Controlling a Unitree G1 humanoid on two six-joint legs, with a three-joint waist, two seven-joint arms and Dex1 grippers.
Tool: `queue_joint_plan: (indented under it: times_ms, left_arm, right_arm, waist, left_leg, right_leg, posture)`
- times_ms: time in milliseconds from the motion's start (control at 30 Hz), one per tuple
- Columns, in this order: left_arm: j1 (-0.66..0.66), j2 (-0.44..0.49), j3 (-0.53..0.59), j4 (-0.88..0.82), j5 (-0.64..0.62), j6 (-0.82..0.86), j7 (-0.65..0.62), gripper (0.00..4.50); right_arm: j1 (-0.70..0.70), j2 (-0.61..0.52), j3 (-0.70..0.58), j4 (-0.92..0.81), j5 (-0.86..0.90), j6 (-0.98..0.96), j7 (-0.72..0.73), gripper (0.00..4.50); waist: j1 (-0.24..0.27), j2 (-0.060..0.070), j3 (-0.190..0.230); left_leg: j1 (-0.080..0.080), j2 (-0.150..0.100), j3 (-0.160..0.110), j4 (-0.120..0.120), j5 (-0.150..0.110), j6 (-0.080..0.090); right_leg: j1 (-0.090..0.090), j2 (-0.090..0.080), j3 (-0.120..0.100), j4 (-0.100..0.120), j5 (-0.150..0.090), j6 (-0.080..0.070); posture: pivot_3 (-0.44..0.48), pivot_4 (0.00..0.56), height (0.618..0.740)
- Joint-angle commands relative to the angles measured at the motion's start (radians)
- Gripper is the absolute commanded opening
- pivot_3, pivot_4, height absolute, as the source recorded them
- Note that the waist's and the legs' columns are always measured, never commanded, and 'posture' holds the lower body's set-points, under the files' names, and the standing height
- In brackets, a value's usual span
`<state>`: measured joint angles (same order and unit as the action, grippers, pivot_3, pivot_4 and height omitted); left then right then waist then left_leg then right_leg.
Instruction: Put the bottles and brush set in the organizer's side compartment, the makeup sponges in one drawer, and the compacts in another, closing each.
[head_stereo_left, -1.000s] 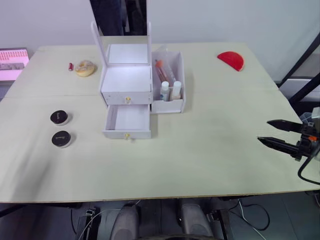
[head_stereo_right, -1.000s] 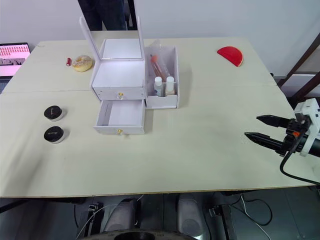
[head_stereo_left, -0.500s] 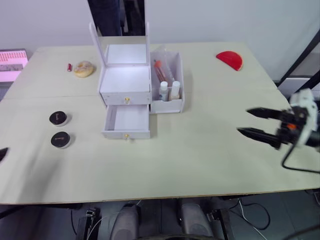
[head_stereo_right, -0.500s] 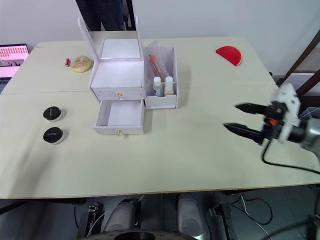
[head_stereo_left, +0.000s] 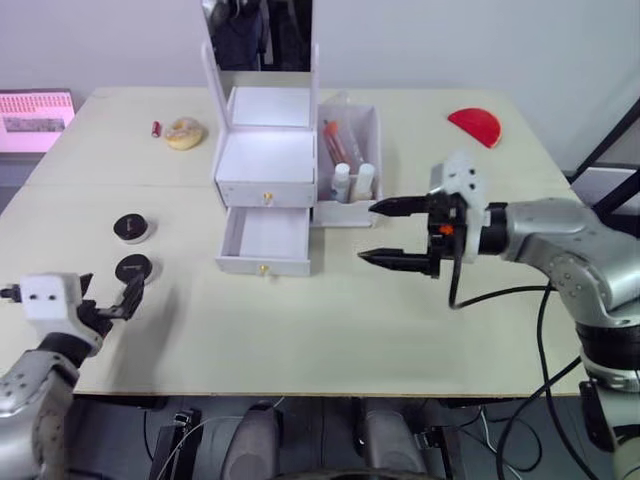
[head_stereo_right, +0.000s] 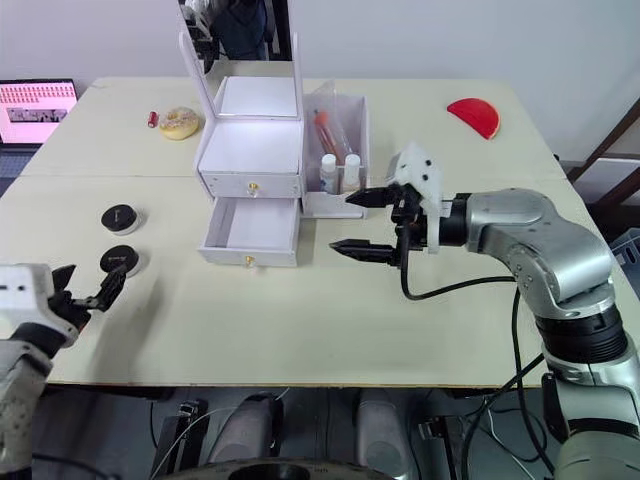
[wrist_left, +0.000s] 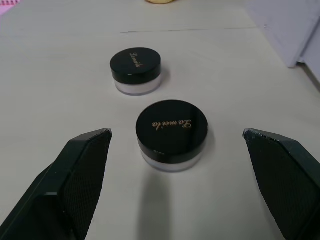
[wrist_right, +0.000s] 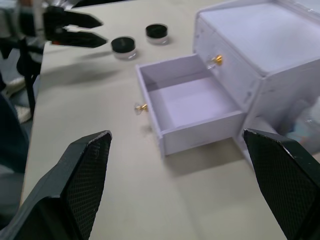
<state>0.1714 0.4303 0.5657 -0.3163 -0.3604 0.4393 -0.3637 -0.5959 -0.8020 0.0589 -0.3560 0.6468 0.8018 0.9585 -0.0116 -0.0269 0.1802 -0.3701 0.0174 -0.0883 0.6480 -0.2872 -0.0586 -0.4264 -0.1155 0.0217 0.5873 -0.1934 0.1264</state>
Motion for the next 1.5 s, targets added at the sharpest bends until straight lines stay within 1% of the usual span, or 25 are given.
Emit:
queue_joint_plan:
  times_ms: [33,267,467,700,767,800,867,967,1133,1233,1333,1433,1500]
  left_arm:
    - [-0.045,-0.009,-0.052,0.061,0.052,-0.050,0.040,4.44]
    - [-0.134,-0.009,-0.126,0.229,0.105,-0.102,0.064,4.44]
    - [-0.207,-0.017,-0.154,0.348,0.122,-0.102,0.098,4.44]
    - [-0.234,-0.024,-0.173,0.375,0.111,-0.095,0.089,4.44]
    - [-0.235,-0.027,-0.174,0.371,0.110,-0.092,0.093,3.94]
    - [-0.235,-0.028,-0.174,0.365,0.108,-0.089,0.093,3.61]
    - [-0.232,-0.029,-0.170,0.349,0.103,-0.080,0.099,2.70]
    - [-0.218,-0.028,-0.161,0.304,0.097,-0.054,0.111,2.70]
    - [-0.178,-0.013,-0.128,0.130,0.058,0.002,0.120,2.70]
    - [-0.192,0.026,-0.088,0.014,-0.034,0.030,0.057,2.70]
    - [-0.218,0.076,-0.080,-0.019,-0.096,0.061,-0.001,2.70]
    - [-0.292,0.157,-0.117,-0.045,-0.234,0.106,-0.176,2.70]
    - [-0.330,0.203,-0.172,-0.022,-0.281,0.126,-0.296,2.70]
  right_arm:
    - [-0.028,0.005,0.012,-0.041,-0.017,-0.014,0.001,4.50]
    - [-0.029,0.022,0.030,-0.062,-0.020,-0.007,-0.011,4.50]
    - [-0.024,0.028,0.026,-0.083,-0.014,0.005,-0.027,4.50]
    - [-0.023,0.031,0.020,-0.096,-0.006,0.021,-0.039,4.50]
    - [-0.022,0.032,0.020,-0.099,-0.004,0.024,-0.041,4.50]
    - [-0.022,0.032,0.020,-0.100,-0.004,0.025,-0.042,4.50]
    - [-0.022,0.033,0.022,-0.100,-0.004,0.026,-0.043,4.50]
    - [-0.025,0.036,0.024,-0.098,-0.004,0.027,-0.044,4.50]
    - [-0.025,0.045,0.029,-0.096,-0.007,0.027,-0.047,4.50]
    - [-0.018,0.047,0.029,-0.096,-0.010,0.026,-0.051,4.50]
    - [-0.019,0.052,0.033,-0.092,-0.014,0.027,-0.056,4.50]
    - [-0.007,0.057,0.033,-0.089,-0.023,0.022,-0.066,4.50]
    - [0.002,0.059,0.033,-0.089,-0.029,0.019,-0.074,4.50]
  waist:
    - [-0.002,0.000,0.000]
    - [-0.002,0.000,0.000]
    - [0.002,0.001,-0.002]
    - [0.003,0.005,-0.004]
    - [0.003,0.006,-0.004]
    - [0.002,0.006,-0.004]
    - [0.001,0.006,-0.004]
    - [0.000,0.006,-0.004]
    - [-0.005,0.006,-0.004]
    - [-0.001,0.004,-0.003]
    - [0.001,0.004,-0.003]
    - [0.000,0.004,-0.003]
    - [-0.001,0.004,-0.003]
  left_leg:
    - [0.000,0.000,0.000,0.000,0.000,0.000]
    - [0.000,0.000,0.000,0.000,0.000,0.000]
    - [0.001,0.000,0.000,0.000,0.000,0.000]
    - [0.003,0.000,0.000,0.000,0.000,0.000]
    - [0.003,0.000,0.000,0.000,0.000,0.000]
    - [0.003,0.000,0.000,0.000,0.000,0.000]
    - [0.004,0.000,0.000,0.000,0.000,0.000]
    - [0.004,0.000,0.000,0.000,0.000,0.000]
    - [0.003,0.000,0.000,-0.001,0.000,0.000]
    - [0.002,0.000,0.000,-0.001,0.000,0.000]
    - [0.001,0.000,-0.001,0.000,0.000,0.000]
    - [0.001,0.000,-0.001,0.000,0.000,0.000]
    - [0.001,0.000,-0.001,0.000,0.000,0.000]
  right_leg:
    - [0.000,0.000,0.000,0.000,0.000,0.000]
    - [0.000,0.000,0.000,0.000,0.000,0.000]
    - [0.001,0.000,0.000,0.001,0.000,0.000]
    - [0.002,0.000,0.000,0.002,0.000,0.000]
    - [0.002,0.000,0.000,0.002,0.000,0.000]
    - [0.002,0.000,0.000,0.002,0.000,0.000]
    - [0.002,0.000,0.000,0.002,0.000,0.000]
    - [0.002,0.000,0.000,0.002,0.000,0.001]
    - [0.002,0.000,0.000,0.002,0.000,0.001]
    - [0.001,0.000,0.000,0.002,0.000,0.001]
    - [0.001,0.000,0.000,0.002,0.000,0.001]
    - [0.001,0.000,0.000,0.001,0.000,0.000]
    - [0.001,0.000,0.000,0.001,0.000,0.000]
  posture:
    - [0.000,0.150,0.739]
    - [0.000,0.150,0.739]
    - [0.000,0.150,0.739]
    - [0.000,0.150,0.739]
    - [0.000,0.150,0.739]
    - [0.000,0.150,0.739]
    - [0.000,0.150,0.739]
    - [0.000,0.150,0.739]
    - [0.000,0.150,0.739]
    - [0.000,0.150,0.739]
    - [0.000,0.150,0.739]
    - [0.000,0.150,0.739]
    - [0.000,0.150,0.739]
